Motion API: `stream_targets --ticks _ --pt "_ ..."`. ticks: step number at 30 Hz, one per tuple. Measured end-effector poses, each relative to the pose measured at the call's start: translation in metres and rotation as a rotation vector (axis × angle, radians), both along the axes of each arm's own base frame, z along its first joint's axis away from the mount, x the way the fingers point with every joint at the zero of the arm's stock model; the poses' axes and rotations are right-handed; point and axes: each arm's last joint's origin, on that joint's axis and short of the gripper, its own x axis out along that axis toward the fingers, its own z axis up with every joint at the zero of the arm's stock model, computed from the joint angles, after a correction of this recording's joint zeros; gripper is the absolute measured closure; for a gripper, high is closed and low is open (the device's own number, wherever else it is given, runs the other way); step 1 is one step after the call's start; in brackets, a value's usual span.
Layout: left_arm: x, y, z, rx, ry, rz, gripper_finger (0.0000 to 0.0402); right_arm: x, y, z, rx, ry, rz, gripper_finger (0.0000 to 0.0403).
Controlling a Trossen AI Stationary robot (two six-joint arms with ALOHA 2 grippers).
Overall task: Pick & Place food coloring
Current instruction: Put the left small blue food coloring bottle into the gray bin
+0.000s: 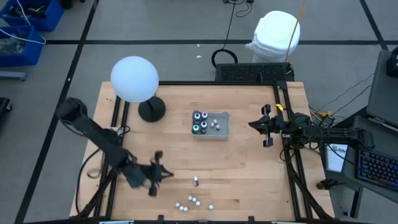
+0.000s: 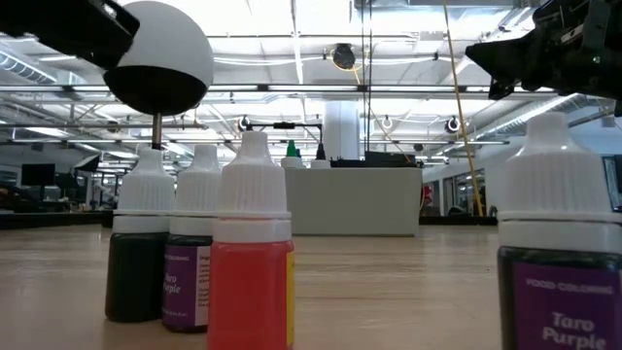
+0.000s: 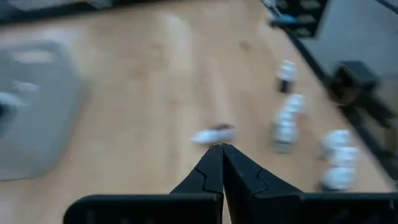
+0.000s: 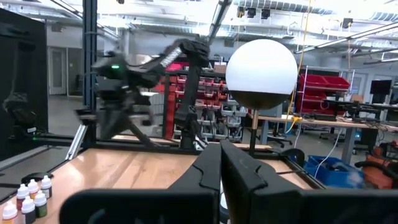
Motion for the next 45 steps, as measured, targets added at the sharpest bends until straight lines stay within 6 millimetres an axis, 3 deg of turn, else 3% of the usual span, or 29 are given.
stream_targets --ticks 7,12,16,20,29,45 --pt "0.05 -0.06 0.007 0.053 0.293 -0.07 0.038 0.0 0.0 0.002 -0.011 -0.018 -0.002 0.0403" --pt "0.08 -0.08 0.025 0.004 0.488 -0.063 0.0355 -0.001 0.0 0.004 -0.019 -0.038 -0.002 0.0403" --pt "0.094 -0.093 0.04 -0.032 0.539 -0.116 0.0316 0.0 0.0 -0.001 -0.001 0.006 0.0 0.0403" --pt "0.1 -0.101 0.045 -0.078 0.547 -0.183 0.0265 0.0 0.0 0.0 -0.039 0.0 -0.009 0.0403" --pt "0.103 -0.104 0.017 -0.005 0.637 -0.18 0.0186 0.0 0.0 0.002 -0.06 -0.021 -0.013 0.0403" --pt "0.106 -0.105 -0.008 0.019 0.736 -0.192 0.0167 -0.001 0.0 0.002 -0.067 -0.025 -0.014 0.0403"
